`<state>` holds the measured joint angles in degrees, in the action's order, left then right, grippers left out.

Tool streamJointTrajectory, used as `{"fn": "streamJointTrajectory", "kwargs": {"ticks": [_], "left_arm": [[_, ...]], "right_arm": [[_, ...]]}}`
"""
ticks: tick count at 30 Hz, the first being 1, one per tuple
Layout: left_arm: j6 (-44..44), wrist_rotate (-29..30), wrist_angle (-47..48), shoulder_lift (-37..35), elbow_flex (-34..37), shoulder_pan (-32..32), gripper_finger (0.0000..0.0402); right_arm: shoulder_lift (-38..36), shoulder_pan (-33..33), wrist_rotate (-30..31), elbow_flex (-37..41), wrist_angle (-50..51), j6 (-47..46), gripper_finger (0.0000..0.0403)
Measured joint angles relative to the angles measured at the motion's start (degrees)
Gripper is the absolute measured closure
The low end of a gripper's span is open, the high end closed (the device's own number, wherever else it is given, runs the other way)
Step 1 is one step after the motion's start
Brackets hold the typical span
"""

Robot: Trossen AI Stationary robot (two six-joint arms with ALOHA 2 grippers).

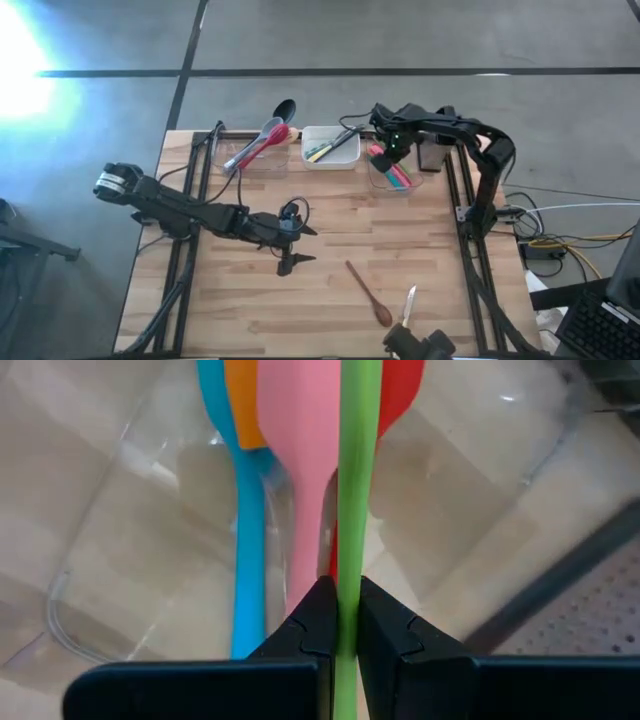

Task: Pick & Place Kitchen Items
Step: Put the green spatula into the right transparent bin

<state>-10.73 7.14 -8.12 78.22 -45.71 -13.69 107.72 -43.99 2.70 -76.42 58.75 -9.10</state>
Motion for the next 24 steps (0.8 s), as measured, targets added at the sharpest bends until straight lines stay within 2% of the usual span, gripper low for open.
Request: {"fn": "streamJointTrajectory", "kwargs": {"ticks": [16,24], "left_arm": [[-0.28,0.0,-0.02,0.0,0.0,0.0,0.0074],[-0.25,0.0,-0.3,0.0,0.0,0.0,0.0074]], "right_arm": [[1.97,0.11,-0.17,0.15,-0.56,0.18,0.0385],[-0.82,0.22,-0.15,0.13,-1.28,0.37,0.0314]]}}
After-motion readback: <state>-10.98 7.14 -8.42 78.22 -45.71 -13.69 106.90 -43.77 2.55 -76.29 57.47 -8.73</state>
